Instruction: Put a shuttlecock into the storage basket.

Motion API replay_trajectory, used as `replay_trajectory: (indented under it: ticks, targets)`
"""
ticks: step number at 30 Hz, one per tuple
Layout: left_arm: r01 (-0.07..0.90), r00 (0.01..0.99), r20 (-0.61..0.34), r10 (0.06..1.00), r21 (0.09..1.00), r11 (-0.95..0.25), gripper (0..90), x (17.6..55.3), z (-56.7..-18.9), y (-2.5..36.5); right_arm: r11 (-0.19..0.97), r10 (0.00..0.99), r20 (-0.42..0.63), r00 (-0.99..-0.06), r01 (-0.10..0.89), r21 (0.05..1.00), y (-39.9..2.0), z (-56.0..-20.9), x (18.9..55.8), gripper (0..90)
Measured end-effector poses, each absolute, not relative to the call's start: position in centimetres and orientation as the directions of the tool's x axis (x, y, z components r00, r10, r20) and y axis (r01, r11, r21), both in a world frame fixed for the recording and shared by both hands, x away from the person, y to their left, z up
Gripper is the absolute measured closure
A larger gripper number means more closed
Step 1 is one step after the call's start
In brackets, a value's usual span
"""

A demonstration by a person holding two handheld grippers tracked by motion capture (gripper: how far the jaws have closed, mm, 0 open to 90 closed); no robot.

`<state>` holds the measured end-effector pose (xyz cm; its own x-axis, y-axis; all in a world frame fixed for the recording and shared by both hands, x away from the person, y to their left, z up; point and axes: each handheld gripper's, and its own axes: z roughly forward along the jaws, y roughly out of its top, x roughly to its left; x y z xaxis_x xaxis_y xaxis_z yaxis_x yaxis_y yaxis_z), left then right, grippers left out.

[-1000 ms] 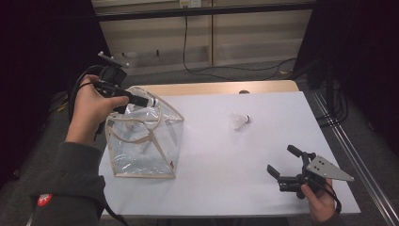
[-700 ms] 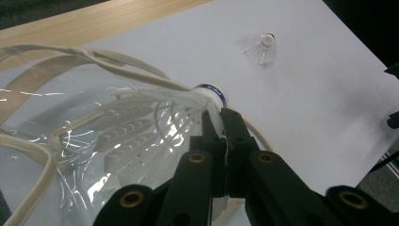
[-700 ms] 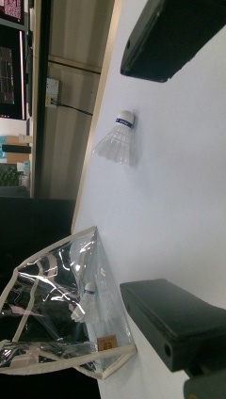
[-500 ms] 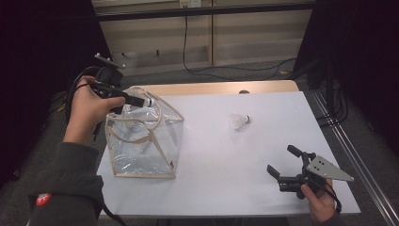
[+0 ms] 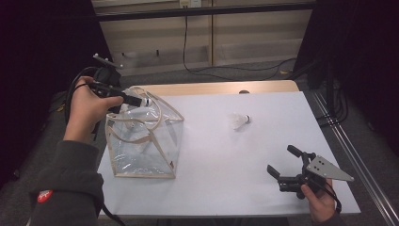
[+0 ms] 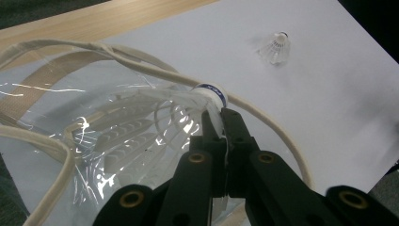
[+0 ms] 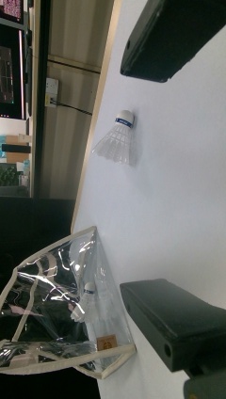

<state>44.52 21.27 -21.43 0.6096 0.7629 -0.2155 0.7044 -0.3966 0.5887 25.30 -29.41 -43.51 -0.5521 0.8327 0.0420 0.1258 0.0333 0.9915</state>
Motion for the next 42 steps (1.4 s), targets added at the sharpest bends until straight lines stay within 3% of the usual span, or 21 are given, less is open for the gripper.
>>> replay_trajectory:
  ticks: [42]
  targets:
    - [0.733, 0.578, -0.164, 0.800, 0.536, -0.420, 89.5, 46.8, -24.8, 21.4, 0.026, 0.832, 0.047, -0.552, 0.124, 0.992, -29.5, -43.5, 25.2, 0.0]
